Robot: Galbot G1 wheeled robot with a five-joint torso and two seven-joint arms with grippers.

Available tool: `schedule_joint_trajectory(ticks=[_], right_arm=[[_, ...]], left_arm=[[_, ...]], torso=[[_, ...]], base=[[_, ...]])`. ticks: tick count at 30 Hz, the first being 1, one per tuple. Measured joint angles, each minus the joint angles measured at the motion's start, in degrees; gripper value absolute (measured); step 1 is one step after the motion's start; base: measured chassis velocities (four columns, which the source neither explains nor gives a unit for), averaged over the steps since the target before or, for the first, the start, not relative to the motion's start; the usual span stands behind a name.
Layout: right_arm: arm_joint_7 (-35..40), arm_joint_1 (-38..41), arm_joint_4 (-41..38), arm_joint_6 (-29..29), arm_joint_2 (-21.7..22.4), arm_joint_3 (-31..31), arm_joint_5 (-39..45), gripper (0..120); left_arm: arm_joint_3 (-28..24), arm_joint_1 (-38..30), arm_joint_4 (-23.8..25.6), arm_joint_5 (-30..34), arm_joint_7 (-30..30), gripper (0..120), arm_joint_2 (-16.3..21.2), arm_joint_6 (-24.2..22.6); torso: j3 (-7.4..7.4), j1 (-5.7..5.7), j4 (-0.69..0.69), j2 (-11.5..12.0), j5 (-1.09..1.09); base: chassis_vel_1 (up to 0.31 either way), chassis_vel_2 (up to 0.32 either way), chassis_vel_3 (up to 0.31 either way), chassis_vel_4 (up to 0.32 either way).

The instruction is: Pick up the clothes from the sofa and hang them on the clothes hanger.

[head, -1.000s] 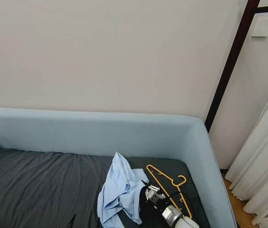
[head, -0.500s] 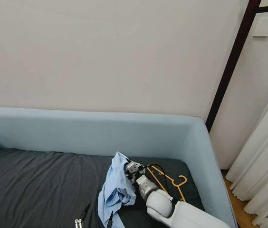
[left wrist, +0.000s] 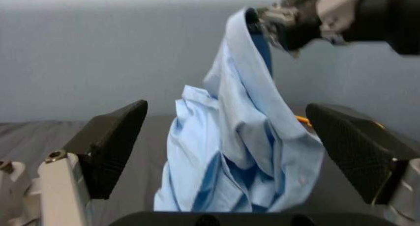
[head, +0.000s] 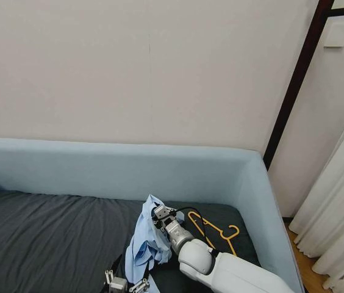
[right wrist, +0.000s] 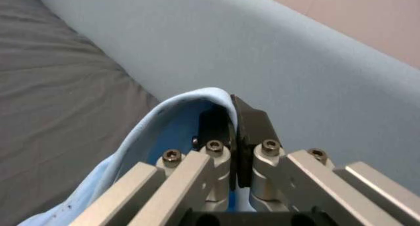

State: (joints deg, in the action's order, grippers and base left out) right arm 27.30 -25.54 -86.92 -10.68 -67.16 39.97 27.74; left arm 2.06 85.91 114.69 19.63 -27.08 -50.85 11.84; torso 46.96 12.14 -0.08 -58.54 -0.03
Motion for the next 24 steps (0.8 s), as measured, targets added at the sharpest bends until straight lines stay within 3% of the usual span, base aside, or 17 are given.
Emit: schedule_joint_trajectory(ticks=[4,8,14,24], right_arm=[[0.3,-0.1,0.2,-0.2,-0.3,-0.6,0.1,0],[0.7,-0.4,0.4,-0.6,-0.6,-1.5,0.4,0],[1.5,-0.7,0.1,-1.4,-0.2,-2.0,1.1,0],[1.8,-1.0,-0.9,-1.8,1.0,-2.3,1.7,0]], left_arm=[[-1.2,-3.4,0.9,5.5,0.1,95,3.9,-1.8],[-6.3,-8.8,1.1,11.7,-0.7,96,5.7,-4.4],[-13.4,-16.7,1.3,18.6,-4.4,96,3.6,-8.8],[-18.8,-21.3,-0.2,27.7,-8.5,95,-0.7,-11.5]], torso=[[0.0,0.0,0.02,0.0,0.0],[0.0,0.0,0.02,0.0,0.0],[0.0,0.0,0.01,0.0,0.0],[0.0,-0.01,0.02,0.0,0.01]], base=[[0.0,0.0,0.0,0.0],[0.0,0.0,0.0,0.0],[0.0,0.0,0.0,0.0],[0.0,0.0,0.0,0.0]])
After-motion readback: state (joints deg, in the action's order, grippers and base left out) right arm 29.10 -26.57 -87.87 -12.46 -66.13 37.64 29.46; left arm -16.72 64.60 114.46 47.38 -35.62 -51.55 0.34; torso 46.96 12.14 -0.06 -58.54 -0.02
